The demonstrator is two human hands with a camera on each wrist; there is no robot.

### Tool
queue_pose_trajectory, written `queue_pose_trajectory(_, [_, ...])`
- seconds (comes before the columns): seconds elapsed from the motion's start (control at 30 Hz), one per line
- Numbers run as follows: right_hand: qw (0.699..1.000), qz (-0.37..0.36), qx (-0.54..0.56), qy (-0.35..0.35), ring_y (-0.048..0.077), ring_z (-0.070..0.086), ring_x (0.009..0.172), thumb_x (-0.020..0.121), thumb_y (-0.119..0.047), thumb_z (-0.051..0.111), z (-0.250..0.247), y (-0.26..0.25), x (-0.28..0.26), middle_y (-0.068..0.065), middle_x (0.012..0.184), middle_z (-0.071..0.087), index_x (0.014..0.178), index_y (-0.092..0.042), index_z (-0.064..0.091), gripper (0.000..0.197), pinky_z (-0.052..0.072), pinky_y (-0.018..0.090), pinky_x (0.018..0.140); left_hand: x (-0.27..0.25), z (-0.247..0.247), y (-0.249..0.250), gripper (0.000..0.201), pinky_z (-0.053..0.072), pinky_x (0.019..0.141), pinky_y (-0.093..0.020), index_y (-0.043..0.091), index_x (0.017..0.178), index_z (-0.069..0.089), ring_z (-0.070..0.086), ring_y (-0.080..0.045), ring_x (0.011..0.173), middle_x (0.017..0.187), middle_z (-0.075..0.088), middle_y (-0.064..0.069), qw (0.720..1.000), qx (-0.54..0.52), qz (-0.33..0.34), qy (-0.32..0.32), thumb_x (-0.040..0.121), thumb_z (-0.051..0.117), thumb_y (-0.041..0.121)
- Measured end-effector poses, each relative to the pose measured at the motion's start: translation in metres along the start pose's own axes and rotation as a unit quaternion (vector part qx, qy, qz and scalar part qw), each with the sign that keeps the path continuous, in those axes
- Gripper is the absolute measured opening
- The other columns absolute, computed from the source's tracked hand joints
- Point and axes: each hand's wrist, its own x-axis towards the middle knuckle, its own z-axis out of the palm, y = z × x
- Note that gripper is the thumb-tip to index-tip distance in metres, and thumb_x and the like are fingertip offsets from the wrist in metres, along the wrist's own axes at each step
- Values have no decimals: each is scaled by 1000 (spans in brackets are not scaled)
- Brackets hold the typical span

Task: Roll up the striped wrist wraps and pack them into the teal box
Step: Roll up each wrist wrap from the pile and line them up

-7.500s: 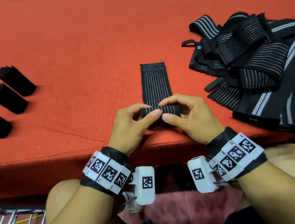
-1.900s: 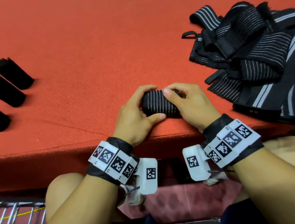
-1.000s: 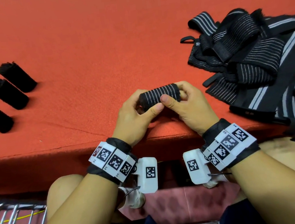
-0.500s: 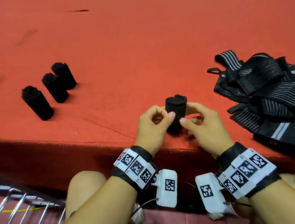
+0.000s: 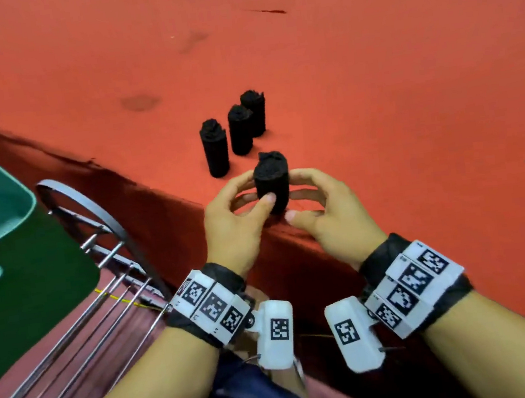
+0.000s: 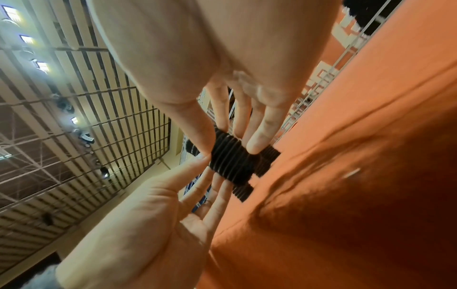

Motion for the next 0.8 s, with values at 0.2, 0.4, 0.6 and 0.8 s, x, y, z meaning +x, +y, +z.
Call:
queue_pose_trajectory(0.2, [997,-14,-21,-69,14,62,118,77,2,72,68,-5,49,8,134,58,143,-15,51,71,50,33,101,32,-63,-12,46,54,95,-25,13,127,69,70,-3,101,118,73,-3,995,77,17,64,83,69,2])
queue_pose_trajectory(0.4, [996,4,-29,-87,18,57,128,79,6,73,105,-2,75,9,147,51,150,-7,42,79,49,41,107,59,-85,-22,65,56,95,-32,31,134,62,69,-10,109,129,67,-3,996,83,-24,20,74,61,5])
queue_pose_trajectory(0.6, [995,16,-60,-75,16,48,135,81,10,71,108,8,78,6,152,45,149,-5,41,75,45,6,88,72,-82,-35,73,53,102,-28,28,144,53,60,-15,122,139,56,-10,993,100,-52,-29,79,59,-5])
queue_pose_trajectory(0.8, [996,24,-53,-73,10,49,130,81,8,73,110,10,77,1,155,40,148,-8,44,75,54,31,96,71,-86,-38,65,54,91,-19,20,139,55,62,-17,120,134,61,-5,994,91,-50,-20,84,60,-13])
